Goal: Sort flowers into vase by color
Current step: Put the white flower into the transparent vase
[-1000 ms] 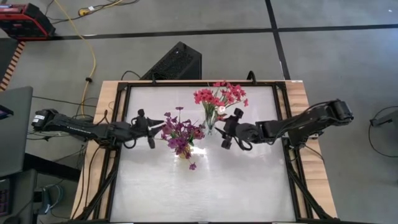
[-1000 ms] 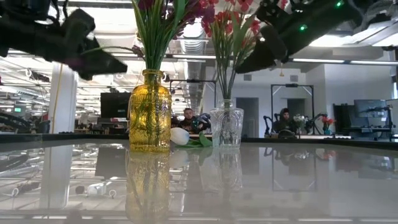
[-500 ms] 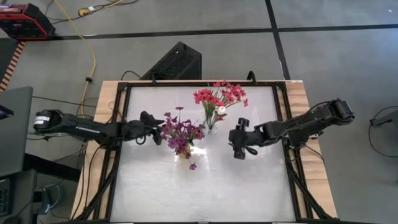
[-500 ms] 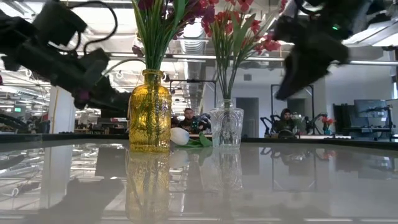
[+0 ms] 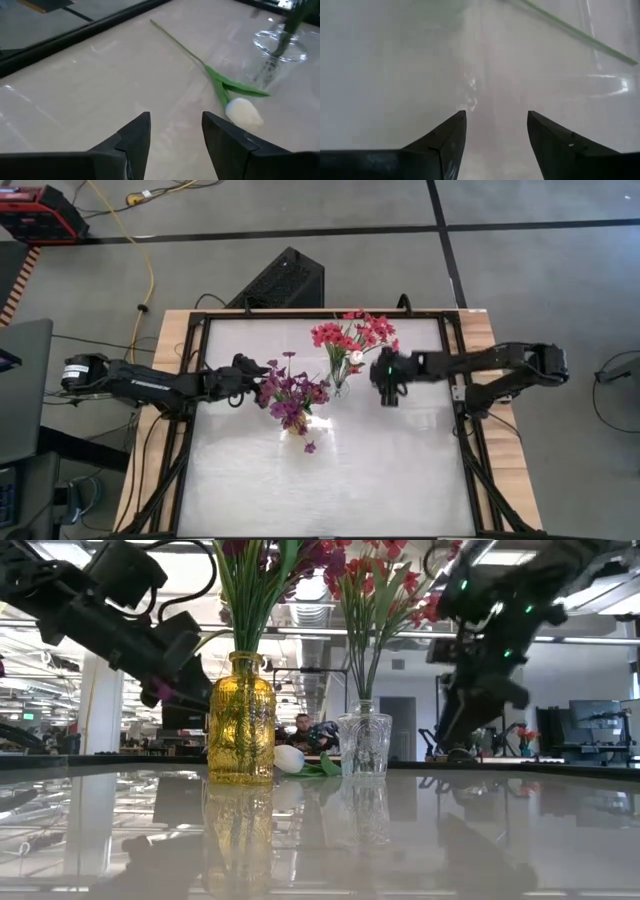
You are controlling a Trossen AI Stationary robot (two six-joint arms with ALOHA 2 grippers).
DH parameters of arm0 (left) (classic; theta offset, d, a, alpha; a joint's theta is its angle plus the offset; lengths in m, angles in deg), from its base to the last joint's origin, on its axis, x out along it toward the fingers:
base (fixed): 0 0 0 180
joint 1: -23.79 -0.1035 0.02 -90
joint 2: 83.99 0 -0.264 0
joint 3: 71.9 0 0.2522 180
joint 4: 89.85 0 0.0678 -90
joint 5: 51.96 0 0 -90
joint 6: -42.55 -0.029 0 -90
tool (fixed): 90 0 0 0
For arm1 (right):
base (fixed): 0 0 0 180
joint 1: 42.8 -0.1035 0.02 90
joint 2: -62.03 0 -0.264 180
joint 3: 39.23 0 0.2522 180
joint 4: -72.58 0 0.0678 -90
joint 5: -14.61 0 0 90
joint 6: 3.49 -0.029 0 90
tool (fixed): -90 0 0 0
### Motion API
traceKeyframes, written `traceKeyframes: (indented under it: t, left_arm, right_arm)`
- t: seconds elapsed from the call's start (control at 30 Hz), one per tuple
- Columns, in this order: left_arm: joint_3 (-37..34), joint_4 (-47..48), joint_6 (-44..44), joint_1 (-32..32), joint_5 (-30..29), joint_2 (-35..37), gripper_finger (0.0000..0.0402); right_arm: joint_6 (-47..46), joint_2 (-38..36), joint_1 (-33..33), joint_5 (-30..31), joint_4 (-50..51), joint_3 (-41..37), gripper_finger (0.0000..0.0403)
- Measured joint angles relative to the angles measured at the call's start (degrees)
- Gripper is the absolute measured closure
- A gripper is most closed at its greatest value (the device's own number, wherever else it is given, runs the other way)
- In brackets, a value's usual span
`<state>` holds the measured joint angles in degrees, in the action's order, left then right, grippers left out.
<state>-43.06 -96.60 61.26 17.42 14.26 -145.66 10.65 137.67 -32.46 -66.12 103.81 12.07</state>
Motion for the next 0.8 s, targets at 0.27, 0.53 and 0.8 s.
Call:
traceKeyframes:
  t: [0.27, 0.53, 0.8]
  left_arm:
    - [0.06, 4.4, 1.18, 0.0, 3.8, 0.02, 0.0235]
    - [0.06, 5.57, 1.56, 0.0, 4.07, 0.04, 0.0235]
    - [0.06, 6.2, 0.65, 0.0, 3.78, 0.04, 0.0235]
  right_arm:
    - [9.97, 2.52, 18.85, -10.81, -10.51, -3.35, 0.0179]
    - [11.97, 12.47, 31.49, -28.15, -28.13, -3.12, 0.018]
    - [21.02, 24.48, 29.55, -36.42, -29.94, 7.62, 0.018]
